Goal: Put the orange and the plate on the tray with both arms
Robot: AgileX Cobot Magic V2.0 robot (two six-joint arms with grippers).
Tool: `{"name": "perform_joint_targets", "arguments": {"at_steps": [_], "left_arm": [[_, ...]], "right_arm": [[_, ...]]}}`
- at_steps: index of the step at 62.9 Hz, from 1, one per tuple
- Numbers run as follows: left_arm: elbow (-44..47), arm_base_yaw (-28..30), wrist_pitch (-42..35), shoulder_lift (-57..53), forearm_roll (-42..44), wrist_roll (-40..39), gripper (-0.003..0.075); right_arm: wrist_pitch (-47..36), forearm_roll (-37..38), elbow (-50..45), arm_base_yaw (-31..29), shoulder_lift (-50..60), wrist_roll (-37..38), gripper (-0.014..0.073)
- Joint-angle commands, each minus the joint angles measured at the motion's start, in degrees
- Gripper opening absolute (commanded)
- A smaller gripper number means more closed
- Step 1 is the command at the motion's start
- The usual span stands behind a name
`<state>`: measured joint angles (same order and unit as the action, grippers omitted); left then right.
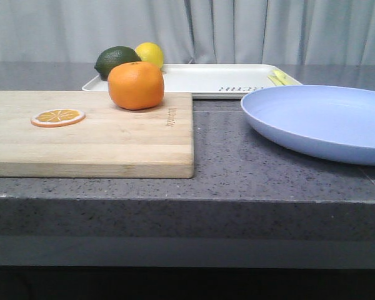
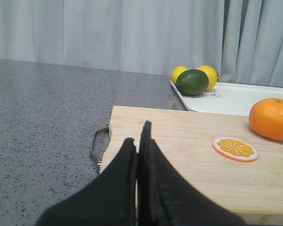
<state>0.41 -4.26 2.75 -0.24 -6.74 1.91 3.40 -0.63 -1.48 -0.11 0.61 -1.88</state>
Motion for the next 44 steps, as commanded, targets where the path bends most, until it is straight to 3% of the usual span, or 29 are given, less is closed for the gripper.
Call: {"name": "perform_joint_targets", "arguments": {"at_steps": [1,44], "left_arm": [[1.54,0.14,-4.19,-1.11,-0.5,0.08,-0.002],[1.54,0.14,-6.12,-1.11,-0.5,0.08,-0.002]], "right_arm": [[-4.19,0.63,1.31,0.05,1.0,-0.38,-0.0117],[-5.68,0.63,1.31,0.07,1.0,-0.38,-0.0117]]}}
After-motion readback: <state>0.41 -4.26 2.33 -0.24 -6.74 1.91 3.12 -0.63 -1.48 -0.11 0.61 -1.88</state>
